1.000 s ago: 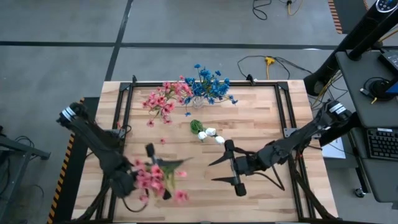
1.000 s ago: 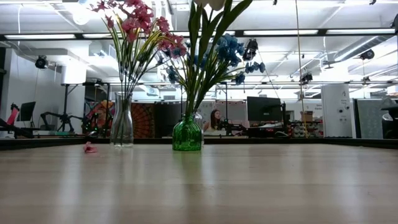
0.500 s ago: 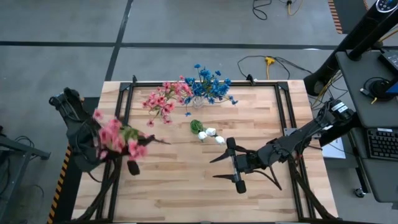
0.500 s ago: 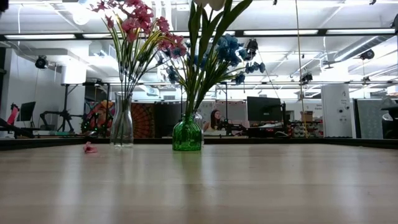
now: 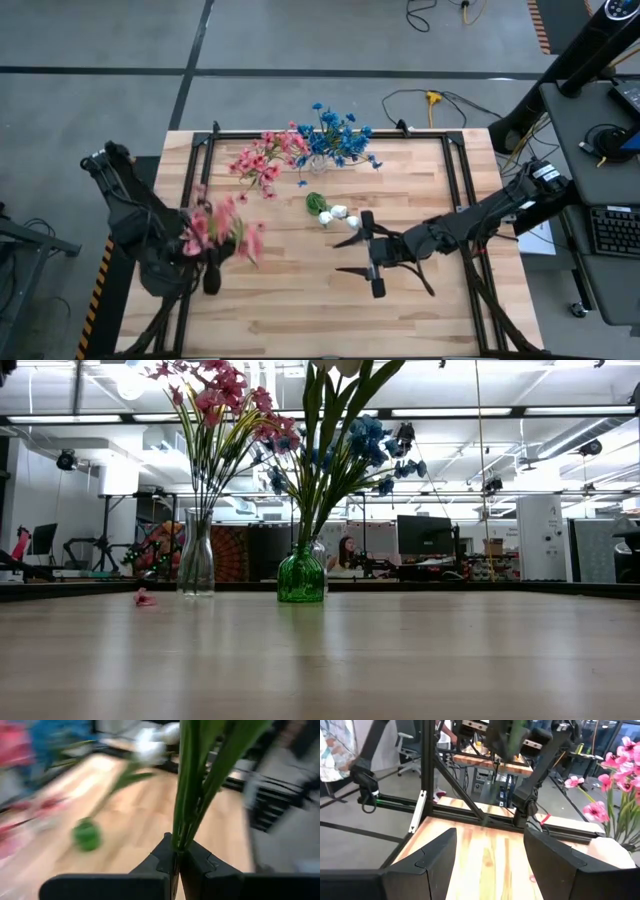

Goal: Sort flowers into vase by color
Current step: Put the pink flowers into the left transparent vase

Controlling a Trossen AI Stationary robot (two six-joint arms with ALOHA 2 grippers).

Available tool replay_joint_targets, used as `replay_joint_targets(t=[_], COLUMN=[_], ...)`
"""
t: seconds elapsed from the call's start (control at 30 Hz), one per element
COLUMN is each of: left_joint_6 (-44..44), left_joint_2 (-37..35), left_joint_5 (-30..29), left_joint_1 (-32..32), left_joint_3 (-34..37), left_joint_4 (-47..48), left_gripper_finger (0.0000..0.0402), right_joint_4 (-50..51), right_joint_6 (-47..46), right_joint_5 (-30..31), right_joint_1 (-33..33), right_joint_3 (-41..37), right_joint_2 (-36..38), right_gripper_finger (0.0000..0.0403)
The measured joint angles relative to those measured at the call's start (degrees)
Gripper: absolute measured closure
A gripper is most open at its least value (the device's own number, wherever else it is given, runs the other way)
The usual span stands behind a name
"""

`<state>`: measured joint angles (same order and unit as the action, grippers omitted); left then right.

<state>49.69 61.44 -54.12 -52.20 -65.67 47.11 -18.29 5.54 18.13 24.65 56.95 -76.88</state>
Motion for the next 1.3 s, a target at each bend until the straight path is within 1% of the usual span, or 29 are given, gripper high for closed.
replay_joint_targets(t=[0.07,0.17,0.2,0.3,0.47,0.63,0.8,0.9,1.13,1.3], left_joint_6=[7.73,18.32,20.98,24.31,24.59,24.55,24.35,24.36,18.76,18.32], left_joint_2=[0.19,0.61,0.54,-0.73,-3.55,-6.42,-8.72,-10.24,-14.08,-16.26], left_joint_5=[-3.56,-12.11,-13.86,-15.48,-16.46,-19.68,-24.87,-25.50,-25.40,-27.24], left_joint_1=[0.28,0.54,0.56,0.57,0.60,2.15,5.60,9.31,17.60,19.21], left_joint_3=[0.02,0.02,0.04,-0.28,-2.22,-2.47,-2.43,-2.41,-2.14,-2.12], left_joint_4=[6.80,17.09,19.91,25.25,31.24,36.47,40.03,42.80,42.95,42.57], left_gripper_finger=[0.0401,0.0401,0.0401,0.0401,0.0401,0.0401,0.0401,0.0401,0.0401,0.0401], right_joint_4=[0.00,-0.01,-0.02,0.00,0.03,-0.34,-0.46,-0.46,-0.46,-0.48], right_joint_6=[0.05,0.20,0.09,-0.35,-1.11,-0.74,-0.61,-0.63,-1.07,-1.03], right_joint_5=[-0.04,-0.02,-0.02,-0.02,-0.06,-0.04,-0.04,-0.02,-0.04,-0.04], right_joint_1=[-0.51,-1.08,-1.14,-1.10,-1.08,-1.26,-1.96,-2.34,-2.38,-2.39], right_joint_3=[0.00,0.00,0.00,0.00,0.00,0.00,0.00,0.00,0.00,0.00], right_joint_2=[0.00,0.00,0.00,-0.02,-0.02,-0.04,-0.04,-0.04,-0.04,-0.04], right_gripper_finger=[0.0179,0.0179,0.0179,0.0179,0.0179,0.0179,0.0179,0.0179,0.0179,0.0179])
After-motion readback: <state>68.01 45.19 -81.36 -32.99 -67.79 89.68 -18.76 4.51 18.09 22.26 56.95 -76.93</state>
